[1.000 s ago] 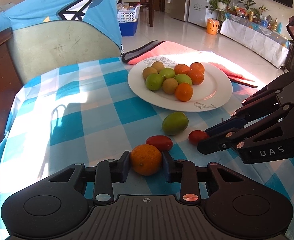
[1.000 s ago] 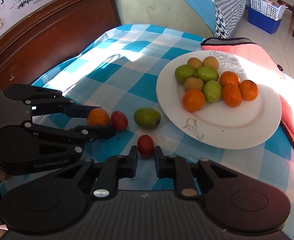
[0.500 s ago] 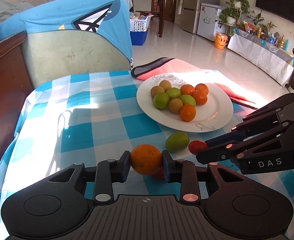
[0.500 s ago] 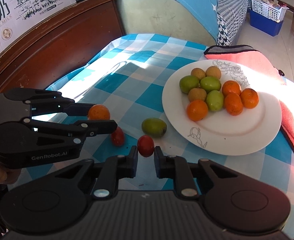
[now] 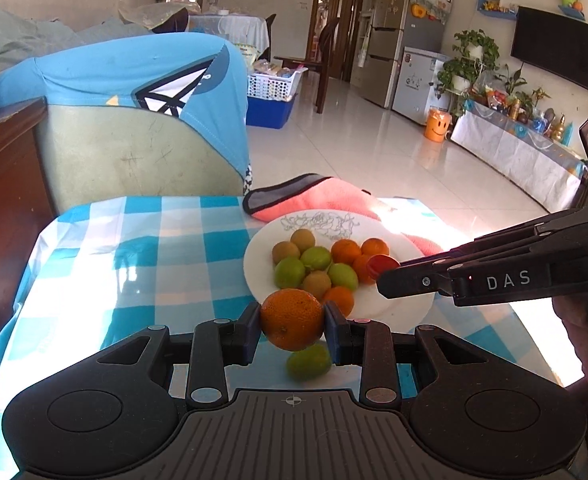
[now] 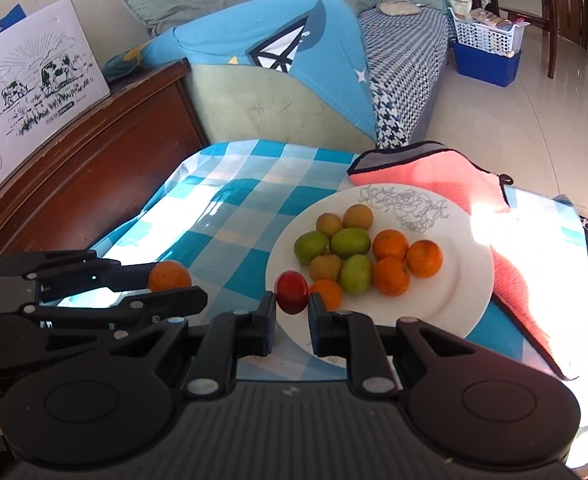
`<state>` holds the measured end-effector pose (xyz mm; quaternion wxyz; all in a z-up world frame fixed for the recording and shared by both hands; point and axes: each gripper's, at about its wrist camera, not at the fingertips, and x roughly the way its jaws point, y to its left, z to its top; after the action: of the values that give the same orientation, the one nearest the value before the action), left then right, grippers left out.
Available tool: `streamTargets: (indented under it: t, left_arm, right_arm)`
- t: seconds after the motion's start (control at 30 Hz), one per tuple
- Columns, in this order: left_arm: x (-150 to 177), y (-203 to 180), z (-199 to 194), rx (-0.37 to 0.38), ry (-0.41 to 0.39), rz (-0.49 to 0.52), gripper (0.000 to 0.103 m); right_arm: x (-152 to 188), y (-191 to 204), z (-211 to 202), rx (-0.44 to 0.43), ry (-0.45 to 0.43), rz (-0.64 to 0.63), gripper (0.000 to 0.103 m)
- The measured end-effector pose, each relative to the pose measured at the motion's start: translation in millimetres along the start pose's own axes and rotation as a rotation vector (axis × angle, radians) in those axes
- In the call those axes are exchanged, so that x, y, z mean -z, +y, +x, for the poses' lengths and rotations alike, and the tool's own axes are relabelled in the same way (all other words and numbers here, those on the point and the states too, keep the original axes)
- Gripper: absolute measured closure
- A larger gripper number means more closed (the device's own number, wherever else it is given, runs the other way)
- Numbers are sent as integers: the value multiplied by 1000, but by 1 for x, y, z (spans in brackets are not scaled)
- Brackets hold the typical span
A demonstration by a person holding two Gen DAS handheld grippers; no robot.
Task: Organize fruits
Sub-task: 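Carry the orange and red fruit over the white plate with both grippers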
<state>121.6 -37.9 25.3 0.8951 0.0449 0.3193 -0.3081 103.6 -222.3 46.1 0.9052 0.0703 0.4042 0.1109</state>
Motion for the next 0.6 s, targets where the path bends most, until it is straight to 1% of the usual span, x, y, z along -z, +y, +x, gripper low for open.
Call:
streamTargets:
  t: [0.17, 0.37, 0.6]
  left_arm:
    - [-9, -12, 7, 12, -19, -4, 73]
    - [-12, -26, 22, 40, -5, -6, 73]
    - [-12, -44, 44, 56, 23, -9, 73]
  right_arm:
    - [-12, -17, -12, 26, -48, 31, 86]
    - [-25, -42, -21, 70, -84, 63, 86]
    - [-26, -68, -15, 105, -56, 121, 86]
